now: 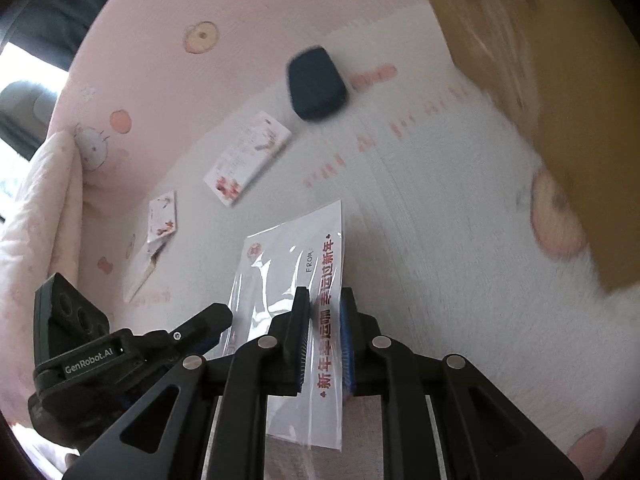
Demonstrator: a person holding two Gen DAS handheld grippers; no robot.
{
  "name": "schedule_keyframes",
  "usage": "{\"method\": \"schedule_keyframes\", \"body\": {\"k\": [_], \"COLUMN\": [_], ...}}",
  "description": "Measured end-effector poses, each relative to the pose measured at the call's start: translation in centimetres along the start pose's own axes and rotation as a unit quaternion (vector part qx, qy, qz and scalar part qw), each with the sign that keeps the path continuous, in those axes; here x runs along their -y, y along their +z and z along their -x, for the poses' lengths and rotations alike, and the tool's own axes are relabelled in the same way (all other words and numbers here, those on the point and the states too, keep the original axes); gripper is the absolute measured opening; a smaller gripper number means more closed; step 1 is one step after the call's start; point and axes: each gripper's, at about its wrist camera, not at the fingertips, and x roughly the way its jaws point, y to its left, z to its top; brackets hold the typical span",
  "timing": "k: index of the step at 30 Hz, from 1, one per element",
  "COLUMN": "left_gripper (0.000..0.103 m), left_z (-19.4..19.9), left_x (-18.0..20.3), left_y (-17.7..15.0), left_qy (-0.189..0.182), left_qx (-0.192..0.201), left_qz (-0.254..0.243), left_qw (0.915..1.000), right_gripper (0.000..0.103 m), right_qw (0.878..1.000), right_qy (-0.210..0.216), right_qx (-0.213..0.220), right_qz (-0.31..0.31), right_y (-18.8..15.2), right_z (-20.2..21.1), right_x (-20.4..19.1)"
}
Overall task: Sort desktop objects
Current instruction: 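Lift the envelope with the left tool while the right tool lifts the bag, then carry the envelope and the bag in both tools over the cardboard box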
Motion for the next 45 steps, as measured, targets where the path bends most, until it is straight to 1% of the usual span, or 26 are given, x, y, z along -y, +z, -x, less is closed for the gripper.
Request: {"method": "schedule_keyframes", "body": {"k": [5, 11, 16, 22, 24, 30, 32, 35, 40, 43, 45], "left_gripper": [0.007, 0.007, 0.007, 0.007, 0.007, 0.007, 0.007, 0.007, 0.007, 0.007, 0.007], "left_z": [1.8, 3.9, 5.3, 8.1, 9.0, 10.5, 10.7, 10.8, 10.5, 10.0, 9.4], "left_x": [2.6, 5.8, 8.0, 10.6, 11.5, 14.0, 14.8, 16.0, 17.4, 18.4, 19.0], "left_y": [0.5, 1.2, 1.5, 1.5, 1.6, 1.7, 1.7, 1.9, 2.5, 2.9, 3.2], "left_qy": [-0.016, -0.051, -0.069, -0.095, -0.103, -0.121, -0.123, -0.125, -0.122, -0.12, -0.119], "left_qx": [0.027, 0.056, 0.072, 0.102, 0.11, 0.13, 0.137, 0.145, 0.154, 0.158, 0.159], "left_qz": [-0.034, -0.059, -0.075, -0.092, -0.099, -0.116, -0.123, -0.131, -0.133, -0.134, -0.134], "left_qw": [0.999, 0.9954, 0.9922, 0.986, 0.9837, 0.9772, 0.9752, 0.9726, 0.9714, 0.971, 0.9708], "right_gripper": [0.011, 0.012, 0.012, 0.012, 0.012, 0.012, 0.012, 0.012, 0.012, 0.012, 0.012], "right_qw": [0.999, 0.997, 0.994, 0.988, 0.986, 0.98, 0.978, 0.976, 0.974, 0.973, 0.973], "right_qy": [-0.002, 0.019, 0.019, 0.036, 0.041, 0.053, 0.057, 0.063, 0.068, 0.07, 0.074], "right_qx": [0.03, 0.068, 0.099, 0.135, 0.145, 0.177, 0.184, 0.192, 0.202, 0.204, 0.205], "right_qz": [0.036, 0.035, 0.052, 0.068, 0.069, 0.076, 0.076, 0.075, 0.082, 0.085, 0.08], "right_y": [2.0, 4.5, 6.2, 8.5, 9.1, 10.2, 10.0, 10.0, 12.3, 13.1, 14.0], "right_z": [1.3, 2.7, 3.5, 3.7, 3.8, 3.9, 4.0, 5.4, 4.4, 5.5, 5.5], "right_x": [-6.3, -13.2, -19.9, -28.6, -30.0, -36.8, -37.1, -36.7, -39.1, -36.5, -35.4]}}
